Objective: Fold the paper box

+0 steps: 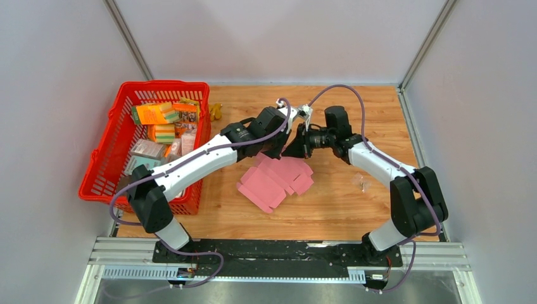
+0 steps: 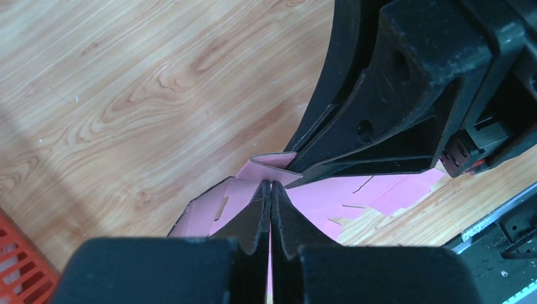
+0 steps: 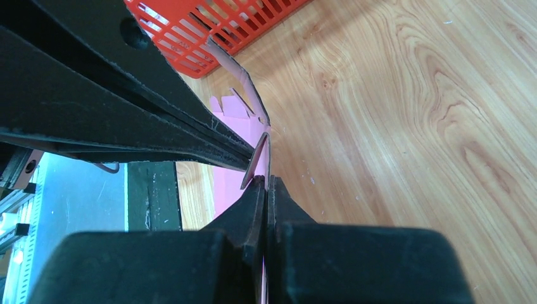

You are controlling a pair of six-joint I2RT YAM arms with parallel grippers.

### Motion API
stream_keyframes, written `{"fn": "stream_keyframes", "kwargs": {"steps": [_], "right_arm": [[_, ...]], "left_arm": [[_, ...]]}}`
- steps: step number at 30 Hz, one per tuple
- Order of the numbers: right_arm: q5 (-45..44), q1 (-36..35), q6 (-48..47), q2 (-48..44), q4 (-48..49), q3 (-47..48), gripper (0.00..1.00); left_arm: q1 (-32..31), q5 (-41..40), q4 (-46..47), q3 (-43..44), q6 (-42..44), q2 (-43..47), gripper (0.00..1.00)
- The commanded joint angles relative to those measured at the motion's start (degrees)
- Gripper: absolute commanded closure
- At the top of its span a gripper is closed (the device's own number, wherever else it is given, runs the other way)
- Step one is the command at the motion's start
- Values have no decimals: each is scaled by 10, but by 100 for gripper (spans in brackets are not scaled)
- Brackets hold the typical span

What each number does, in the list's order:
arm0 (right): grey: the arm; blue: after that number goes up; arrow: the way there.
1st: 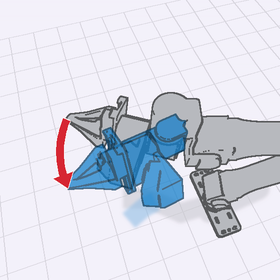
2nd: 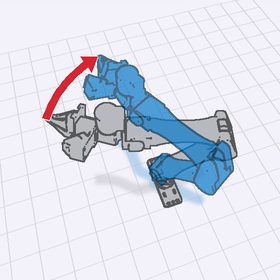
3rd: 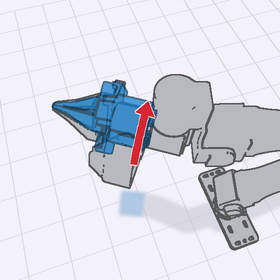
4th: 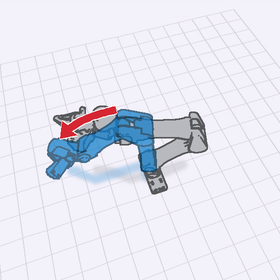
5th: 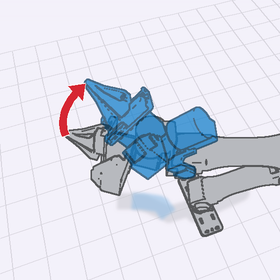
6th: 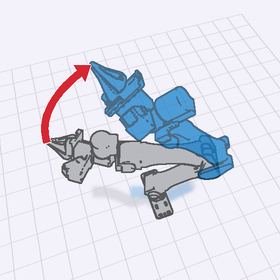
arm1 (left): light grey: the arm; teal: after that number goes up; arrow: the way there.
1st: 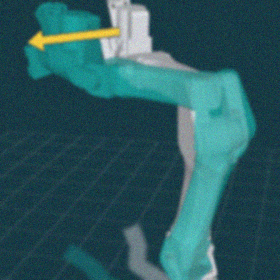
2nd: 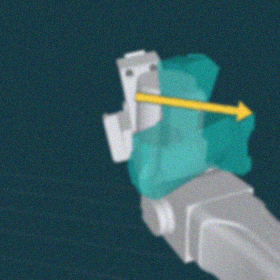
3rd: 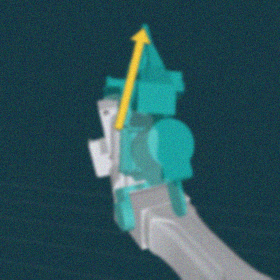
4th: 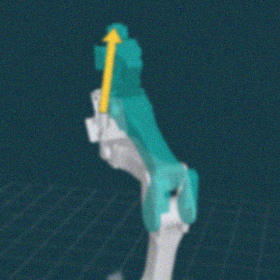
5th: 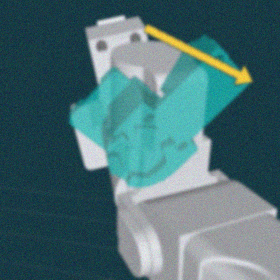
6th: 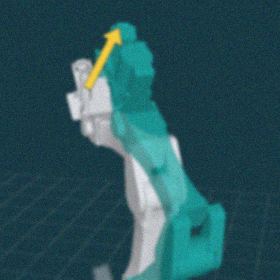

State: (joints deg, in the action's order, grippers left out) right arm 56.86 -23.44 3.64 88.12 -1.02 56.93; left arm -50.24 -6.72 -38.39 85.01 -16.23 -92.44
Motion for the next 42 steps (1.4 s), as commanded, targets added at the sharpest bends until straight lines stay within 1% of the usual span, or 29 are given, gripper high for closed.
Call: {"fn": "stream_keyframes", "kwargs": {"steps": [1, 2, 3, 4, 5, 7, 8, 10, 12, 15, 16, 18, 19, 22, 29, 33, 38, 42], "right_arm": [[30, 2, 14, -26, 47, 6, 100], [30, 2, 14, -24, 46, 6, 100], [30, 2, 14, -24, 46, 6, 100], [31, 2, 15, -24, 46, 6, 100], [32, 2, 14, -25, 46, 5, 100], [30, 2, 13, -23, 46, 6, 100], [31, 2, 15, -24, 46, 5, 100], [30, 2, 14, -22, 47, 6, 100], [31, 2, 15, -20, 47, 6, 100], [30, 2, 17, -18, 48, 6, 100], [31, 2, 17, -17, 48, 7, 100], [30, 2, 20, -16, 51, 6, 100], [29, 2, 20, -16, 51, 6, 100], [29, 2, 22, -16, 51, 6, 100], [30, 2, 24, -16, 52, 6, 100], [29, 2, 23, -17, 53, 6, 100], [29, 3, 25, -17, 54, 6, 100], [29, 2, 28, -17, 57, 6, 100]], "left_arm": [[-3, -4, 23, -11, -3, 42, 93], [-3, 1, 28, -26, -2, 59, 89], [-3, 3, 37, -62, -3, 78, 85], [-3, -1, 38, -82, -7, 115, 77], [-2, -7, 38, -119, -10, 134, 73], [2, -28, 30, -154, -18, 185, 66], [5, -34, 28, -184, -22, 201, 65], [16, -48, 21, -209, -35, 242, 63], [23, -68, 15, -237, -41, 265, 63], [35, -98, 17, -266, -55, 296, 76], [37, -102, 21, -272, -63, 299, 82], [39, -106, 37, -281, -68, 296, 88], [39, -106, 43, -283, -74, 289, 94], [39, -114, 63, -284, -86, 272, 100], [43, -158, 129, -285, -95, 242, 100], [50, -124, 170, -296, -115, 228, 100], [50, -74, 188, -302, -138, 206, 100], [50, -38, 216, -328, -181, 212, 100]]}}
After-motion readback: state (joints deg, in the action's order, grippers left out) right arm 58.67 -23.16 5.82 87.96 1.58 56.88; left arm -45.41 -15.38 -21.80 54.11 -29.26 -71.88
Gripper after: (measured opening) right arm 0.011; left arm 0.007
